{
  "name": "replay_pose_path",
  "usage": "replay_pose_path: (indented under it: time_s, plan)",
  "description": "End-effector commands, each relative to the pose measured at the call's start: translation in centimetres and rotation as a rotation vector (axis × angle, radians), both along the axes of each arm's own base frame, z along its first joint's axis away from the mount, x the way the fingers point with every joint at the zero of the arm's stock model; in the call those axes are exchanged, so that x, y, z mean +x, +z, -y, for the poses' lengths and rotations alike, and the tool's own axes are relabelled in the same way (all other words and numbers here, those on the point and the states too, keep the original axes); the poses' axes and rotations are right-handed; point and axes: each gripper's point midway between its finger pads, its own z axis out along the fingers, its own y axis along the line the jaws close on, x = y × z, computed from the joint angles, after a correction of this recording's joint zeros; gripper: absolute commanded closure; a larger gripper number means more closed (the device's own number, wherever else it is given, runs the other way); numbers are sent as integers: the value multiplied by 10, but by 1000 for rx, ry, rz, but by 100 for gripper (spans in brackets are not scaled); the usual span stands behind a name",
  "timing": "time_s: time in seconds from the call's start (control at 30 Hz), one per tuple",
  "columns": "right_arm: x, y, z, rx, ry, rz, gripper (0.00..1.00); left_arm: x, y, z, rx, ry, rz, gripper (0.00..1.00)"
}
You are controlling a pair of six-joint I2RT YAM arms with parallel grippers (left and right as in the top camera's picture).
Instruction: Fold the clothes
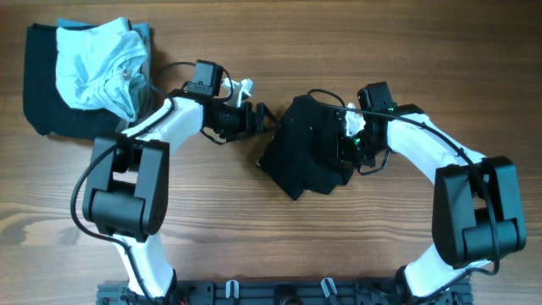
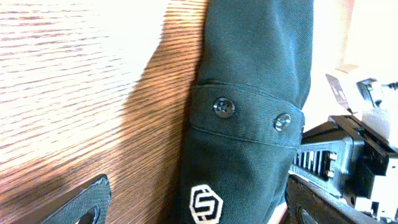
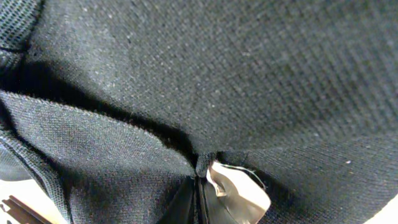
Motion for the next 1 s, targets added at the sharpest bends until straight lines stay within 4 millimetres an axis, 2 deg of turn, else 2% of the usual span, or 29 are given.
replay_pose_path:
  time_s: [0.0, 0.2, 0.3, 0.37, 0.4, 0.43, 0.5, 0.6, 0.73, 0.83, 0.9, 0.97]
  plan:
    - [-4, -12, 11, -73, -14, -29, 95, -16, -9, 28, 10, -114, 54, 11]
    - [-4, -12, 11, -73, -15, -30, 95, -42, -39, 67, 65, -211, 46, 11]
    - [-4, -12, 11, -73, -14, -31, 95, -50, -46, 81, 62, -211, 14, 17]
    - [-5, -12, 11, -73, -14, -33, 95, -48, -44, 84, 55, -196, 11, 35]
    - [-5, -12, 11, -73, -14, -34, 95, -47, -42, 84, 52, -186, 8, 49]
    - [-5, -12, 11, -74, -14, -35, 95, -46, -42, 84, 49, -183, 8, 68]
    - [-7, -12, 12, -75, -14, -44, 95, -45, -41, 82, 45, -180, 5, 95]
    - [-11, -4, 14, -78, -7, -55, 95, -40, -32, 74, 46, -158, 5, 96]
    - [-6, 25, 20, -74, 21, 7, 92, -17, 8, 47, 35, -79, 39, 96]
    - [1, 55, 30, -65, 9, 92, 91, 12, 63, 10, 22, 5, 121, 96]
    - [7, 75, 38, -59, -24, 156, 89, 34, 104, -23, 12, 90, 192, 96]
    - [10, 86, 43, -55, -41, 200, 89, 52, 136, -55, 5, 169, 260, 96]
